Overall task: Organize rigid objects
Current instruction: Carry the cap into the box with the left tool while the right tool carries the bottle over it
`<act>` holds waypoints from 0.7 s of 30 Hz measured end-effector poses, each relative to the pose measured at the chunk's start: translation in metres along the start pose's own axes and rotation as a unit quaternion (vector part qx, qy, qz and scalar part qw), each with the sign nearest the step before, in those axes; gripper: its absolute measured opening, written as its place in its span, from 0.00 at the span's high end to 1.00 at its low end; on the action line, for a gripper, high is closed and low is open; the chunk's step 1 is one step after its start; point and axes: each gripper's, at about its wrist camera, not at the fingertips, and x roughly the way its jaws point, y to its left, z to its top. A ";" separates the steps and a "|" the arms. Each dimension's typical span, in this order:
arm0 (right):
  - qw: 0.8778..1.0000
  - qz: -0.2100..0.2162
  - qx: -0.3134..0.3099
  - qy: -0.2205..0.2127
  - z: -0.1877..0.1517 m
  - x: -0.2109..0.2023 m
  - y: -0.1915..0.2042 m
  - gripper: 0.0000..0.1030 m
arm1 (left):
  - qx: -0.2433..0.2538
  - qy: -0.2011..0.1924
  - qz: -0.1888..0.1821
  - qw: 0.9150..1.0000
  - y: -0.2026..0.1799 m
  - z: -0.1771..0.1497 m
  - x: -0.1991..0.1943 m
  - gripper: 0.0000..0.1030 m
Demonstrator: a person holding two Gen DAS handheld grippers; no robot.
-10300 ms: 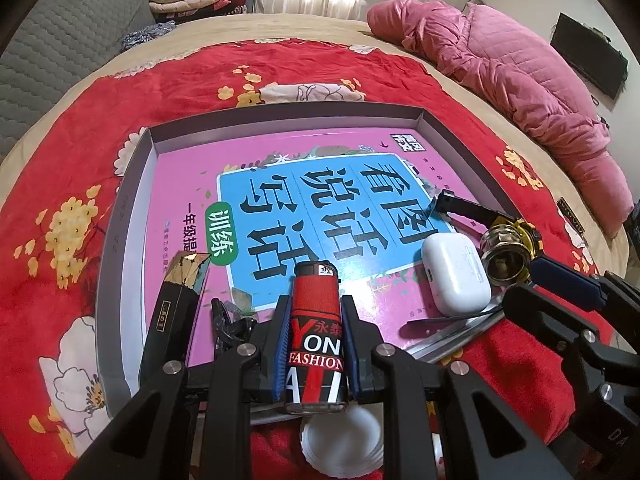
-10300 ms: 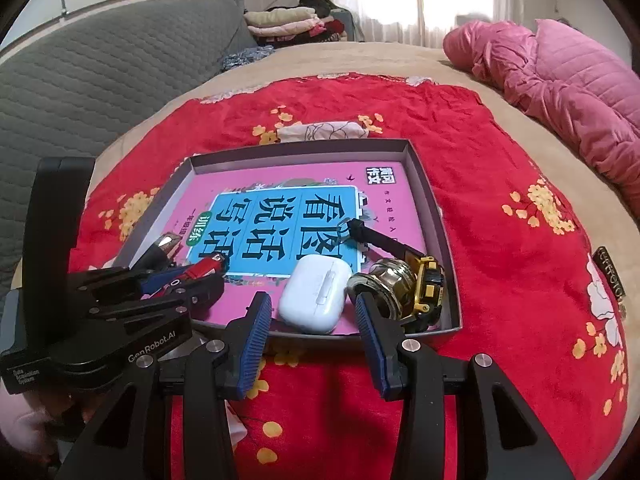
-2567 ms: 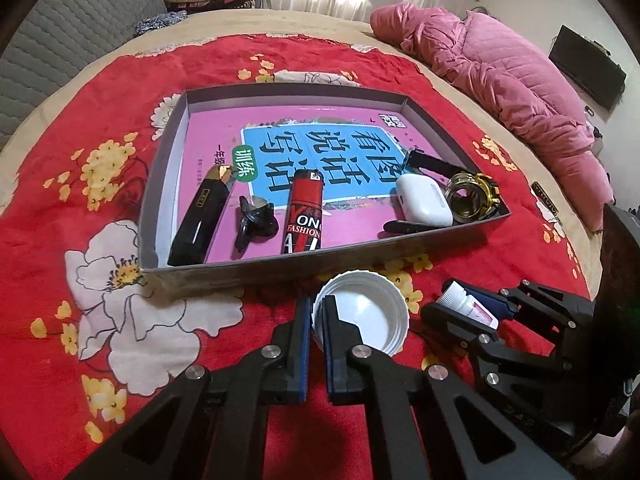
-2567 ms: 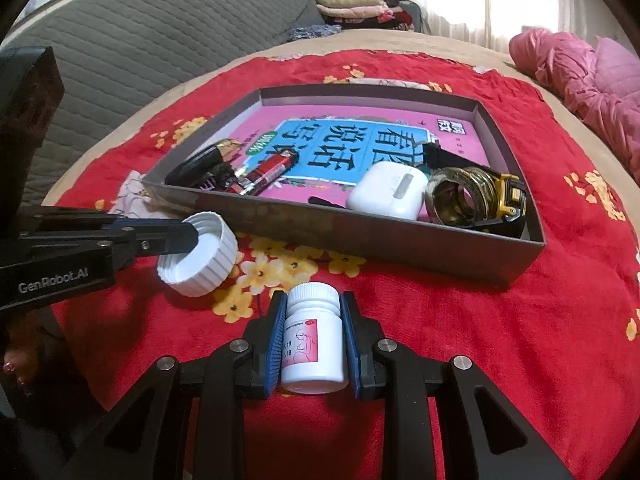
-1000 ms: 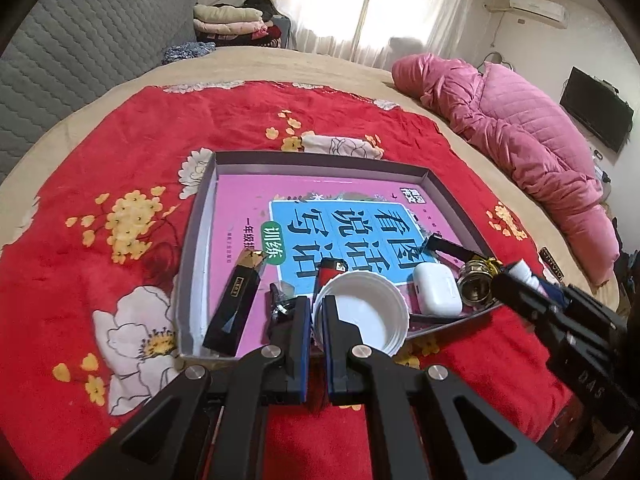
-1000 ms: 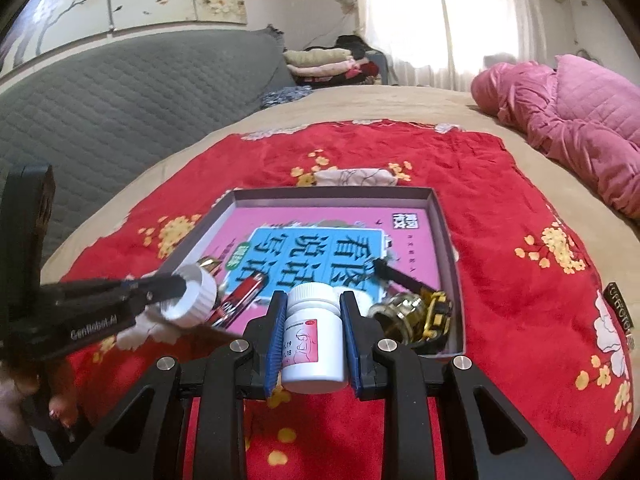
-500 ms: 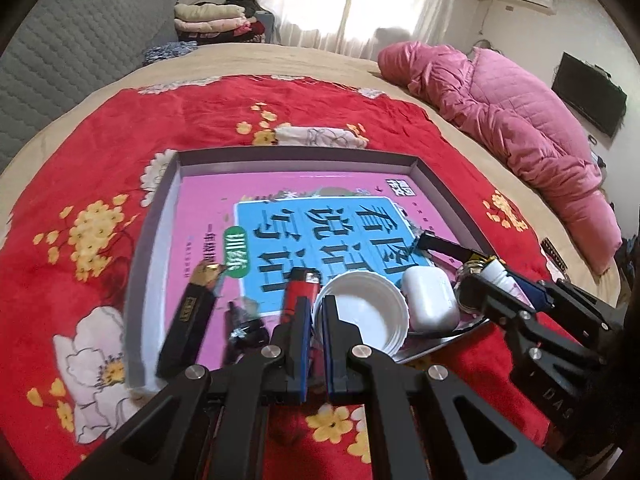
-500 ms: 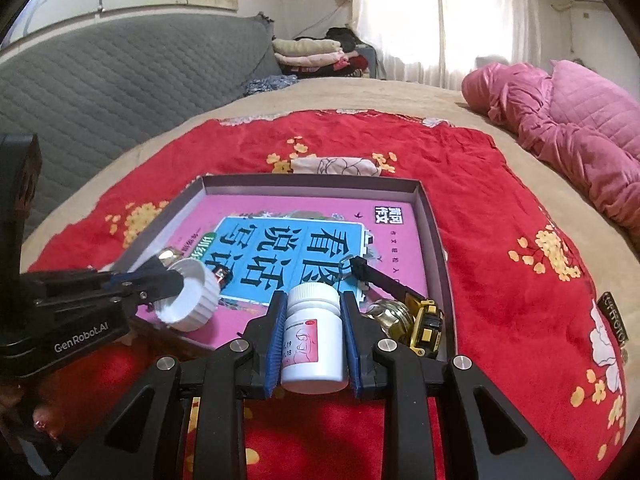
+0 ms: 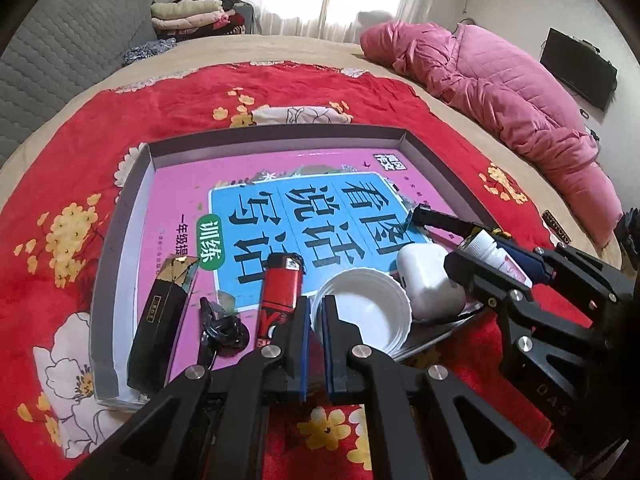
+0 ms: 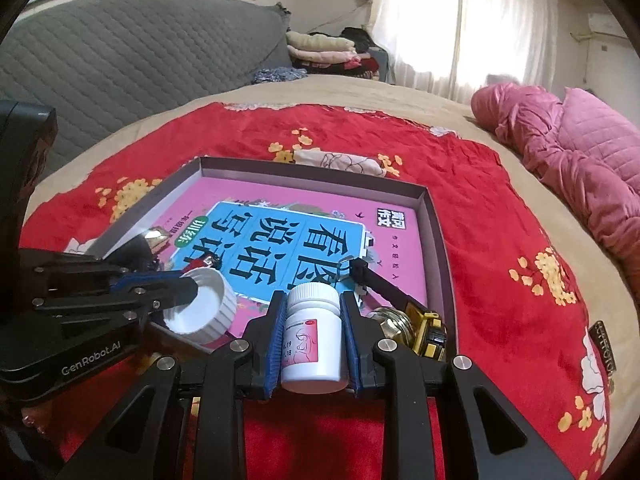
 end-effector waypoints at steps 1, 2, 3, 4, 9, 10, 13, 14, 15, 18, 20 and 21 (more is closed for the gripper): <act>1.000 -0.001 -0.001 0.001 0.000 0.000 0.000 0.74 | 0.000 0.001 -0.001 1.000 0.000 0.000 0.001 0.95; 1.000 -0.001 -0.002 0.001 0.000 0.001 0.000 0.74 | 0.000 0.003 -0.001 1.000 0.001 0.000 0.002 0.95; 1.000 -0.002 -0.003 0.002 0.001 0.002 0.001 0.74 | 0.000 0.003 -0.002 1.000 0.001 0.000 0.002 0.94; 1.000 -0.002 -0.005 0.002 0.001 0.003 0.002 0.74 | 0.000 0.003 -0.002 1.000 0.001 -0.001 0.002 0.94; 1.000 -0.006 -0.010 0.004 0.002 0.008 0.004 0.74 | -0.005 0.007 -0.001 1.000 0.005 -0.001 0.004 0.94; 1.000 -0.006 -0.010 0.004 0.002 0.008 0.004 0.74 | -0.007 0.008 -0.001 1.000 0.006 -0.001 0.004 0.94; 1.000 -0.008 -0.015 0.005 0.001 0.010 0.006 0.74 | -0.010 0.008 0.000 1.000 0.009 -0.001 0.003 0.94; 1.000 -0.008 -0.017 0.004 0.001 0.010 0.006 0.74 | -0.010 0.008 0.001 1.000 0.010 -0.001 0.003 0.94; 1.000 -0.010 -0.018 0.005 0.001 0.010 0.006 0.74 | -0.010 0.008 0.002 1.000 0.010 -0.001 0.003 0.94; 1.000 -0.015 -0.011 0.007 -0.001 0.012 0.002 0.74 | -0.012 0.009 0.001 1.000 0.010 -0.001 0.003 0.94; 1.000 -0.015 -0.004 0.006 -0.002 0.011 -0.001 0.74 | -0.012 0.009 0.001 1.000 0.011 -0.002 0.003 0.94; 1.000 -0.014 -0.001 0.006 -0.003 0.011 -0.003 0.74 | -0.013 0.010 0.000 1.000 0.011 -0.002 0.002 0.94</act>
